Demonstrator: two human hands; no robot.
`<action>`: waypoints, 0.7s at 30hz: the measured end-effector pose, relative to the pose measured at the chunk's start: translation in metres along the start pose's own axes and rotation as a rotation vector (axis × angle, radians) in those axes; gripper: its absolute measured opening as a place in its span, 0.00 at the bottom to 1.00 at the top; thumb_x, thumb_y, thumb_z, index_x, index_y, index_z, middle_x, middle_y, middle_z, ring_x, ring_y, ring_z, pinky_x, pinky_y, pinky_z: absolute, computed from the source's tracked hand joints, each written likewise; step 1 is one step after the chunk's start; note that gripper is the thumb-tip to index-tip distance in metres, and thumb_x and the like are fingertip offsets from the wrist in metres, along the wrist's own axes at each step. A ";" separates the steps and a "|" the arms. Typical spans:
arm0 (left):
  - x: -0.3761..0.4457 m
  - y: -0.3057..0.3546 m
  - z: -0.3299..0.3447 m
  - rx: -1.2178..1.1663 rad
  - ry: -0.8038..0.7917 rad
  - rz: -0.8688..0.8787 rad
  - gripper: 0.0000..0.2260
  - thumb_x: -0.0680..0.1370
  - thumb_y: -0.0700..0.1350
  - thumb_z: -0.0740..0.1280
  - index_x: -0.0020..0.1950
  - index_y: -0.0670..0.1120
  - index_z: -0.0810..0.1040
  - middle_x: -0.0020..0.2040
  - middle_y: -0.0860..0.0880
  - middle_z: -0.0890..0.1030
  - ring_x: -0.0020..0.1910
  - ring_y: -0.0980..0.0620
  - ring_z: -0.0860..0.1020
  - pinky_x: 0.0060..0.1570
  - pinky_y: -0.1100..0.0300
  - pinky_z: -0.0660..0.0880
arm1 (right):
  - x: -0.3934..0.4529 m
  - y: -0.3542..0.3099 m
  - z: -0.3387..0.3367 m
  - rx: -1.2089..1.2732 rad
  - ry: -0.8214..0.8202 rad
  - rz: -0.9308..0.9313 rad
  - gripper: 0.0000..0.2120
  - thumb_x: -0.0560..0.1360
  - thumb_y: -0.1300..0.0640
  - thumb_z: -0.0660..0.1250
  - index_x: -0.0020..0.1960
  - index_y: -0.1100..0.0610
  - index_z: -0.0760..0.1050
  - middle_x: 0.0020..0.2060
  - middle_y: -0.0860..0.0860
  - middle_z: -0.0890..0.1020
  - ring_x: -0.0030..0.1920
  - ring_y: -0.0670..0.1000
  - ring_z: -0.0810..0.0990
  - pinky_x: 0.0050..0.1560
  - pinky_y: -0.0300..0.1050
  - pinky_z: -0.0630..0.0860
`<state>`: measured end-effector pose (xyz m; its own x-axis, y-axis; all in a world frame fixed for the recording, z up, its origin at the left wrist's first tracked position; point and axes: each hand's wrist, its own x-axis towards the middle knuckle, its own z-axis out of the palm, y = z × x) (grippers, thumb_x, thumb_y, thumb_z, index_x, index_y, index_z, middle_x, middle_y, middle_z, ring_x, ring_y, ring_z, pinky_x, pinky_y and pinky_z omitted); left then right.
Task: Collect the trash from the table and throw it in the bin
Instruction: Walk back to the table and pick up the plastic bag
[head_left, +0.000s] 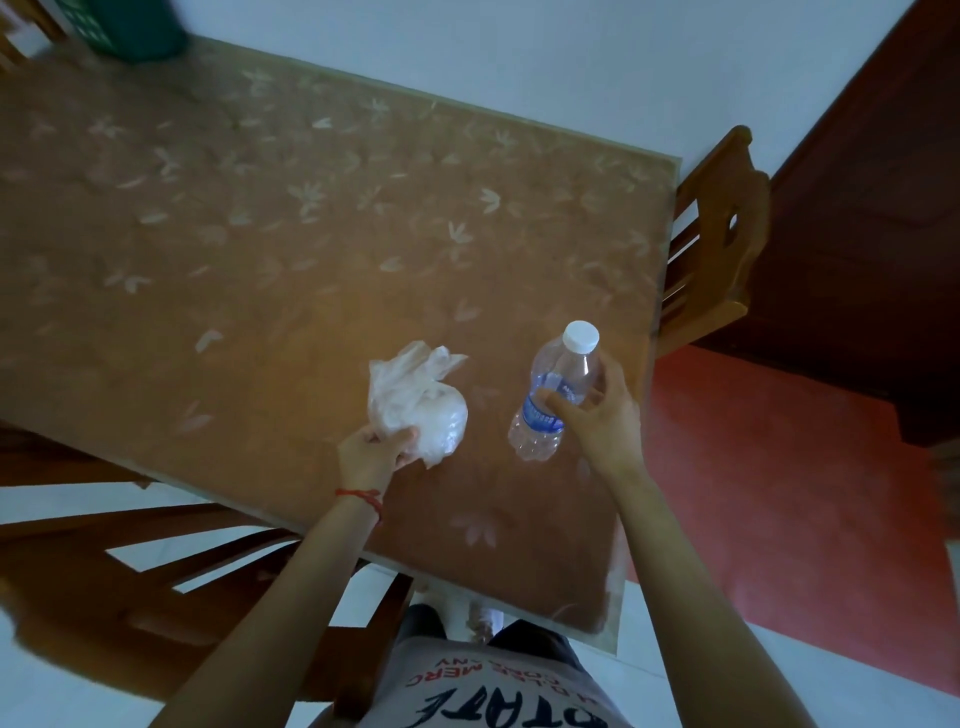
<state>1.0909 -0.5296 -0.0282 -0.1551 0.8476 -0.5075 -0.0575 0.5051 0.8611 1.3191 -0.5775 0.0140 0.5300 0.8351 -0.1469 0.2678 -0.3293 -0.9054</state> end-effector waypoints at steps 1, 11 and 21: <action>-0.002 0.001 -0.001 -0.002 -0.002 -0.001 0.13 0.68 0.33 0.71 0.26 0.43 0.74 0.32 0.47 0.78 0.28 0.56 0.79 0.33 0.62 0.80 | -0.001 0.001 -0.003 0.003 -0.016 0.004 0.32 0.58 0.41 0.73 0.60 0.43 0.68 0.48 0.35 0.78 0.48 0.34 0.77 0.42 0.35 0.72; -0.014 0.007 -0.025 0.030 -0.039 0.026 0.18 0.67 0.34 0.72 0.25 0.43 0.67 0.31 0.44 0.76 0.33 0.50 0.78 0.34 0.58 0.80 | -0.038 0.008 -0.016 0.228 -0.059 0.102 0.12 0.68 0.50 0.73 0.50 0.49 0.77 0.45 0.51 0.83 0.39 0.48 0.81 0.39 0.41 0.76; -0.039 0.022 -0.066 -0.017 -0.129 0.045 0.08 0.67 0.34 0.72 0.32 0.42 0.76 0.38 0.47 0.79 0.37 0.50 0.79 0.26 0.65 0.78 | -0.098 -0.004 -0.003 0.283 -0.008 0.103 0.15 0.69 0.51 0.72 0.54 0.54 0.77 0.45 0.49 0.84 0.48 0.49 0.82 0.51 0.48 0.78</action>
<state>1.0309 -0.5622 0.0119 -0.0300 0.8837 -0.4670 -0.0707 0.4642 0.8829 1.2682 -0.6595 0.0337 0.5357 0.8079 -0.2456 -0.0226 -0.2770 -0.9606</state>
